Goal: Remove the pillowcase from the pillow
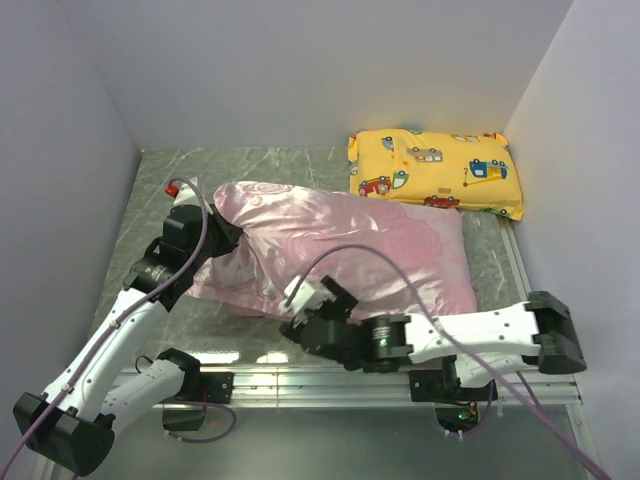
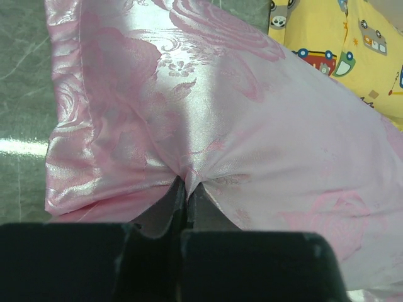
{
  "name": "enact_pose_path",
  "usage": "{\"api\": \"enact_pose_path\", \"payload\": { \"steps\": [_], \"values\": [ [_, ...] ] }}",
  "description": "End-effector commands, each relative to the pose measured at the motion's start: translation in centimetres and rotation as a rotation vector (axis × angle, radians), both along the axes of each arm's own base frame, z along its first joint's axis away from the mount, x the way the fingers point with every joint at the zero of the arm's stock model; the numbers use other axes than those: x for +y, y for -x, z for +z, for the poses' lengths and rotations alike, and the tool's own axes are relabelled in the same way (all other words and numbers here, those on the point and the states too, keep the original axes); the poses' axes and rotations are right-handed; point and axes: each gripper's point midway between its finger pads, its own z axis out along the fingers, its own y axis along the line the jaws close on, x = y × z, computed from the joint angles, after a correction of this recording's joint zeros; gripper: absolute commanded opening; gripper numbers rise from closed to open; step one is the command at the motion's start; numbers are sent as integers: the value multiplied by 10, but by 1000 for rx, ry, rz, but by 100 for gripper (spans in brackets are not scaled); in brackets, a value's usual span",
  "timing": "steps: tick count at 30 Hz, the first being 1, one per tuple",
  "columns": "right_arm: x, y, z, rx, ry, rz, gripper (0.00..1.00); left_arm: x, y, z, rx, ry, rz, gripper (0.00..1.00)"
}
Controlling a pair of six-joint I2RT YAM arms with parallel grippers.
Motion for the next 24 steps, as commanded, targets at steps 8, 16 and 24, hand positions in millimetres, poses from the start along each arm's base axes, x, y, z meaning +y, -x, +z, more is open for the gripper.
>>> {"api": "enact_pose_path", "payload": {
  "steps": [8,16,24],
  "values": [
    [28,0,-30,-233,188,-78,100,0,-14,71,-176,37,-28,1],
    [40,-13,-43,-360,244,-146,97,1,-11,83,-192,28,-47,0],
    [26,-49,3,-413,168,-315,28,1,-4,91,-204,25,-65,0]
  ]
}}
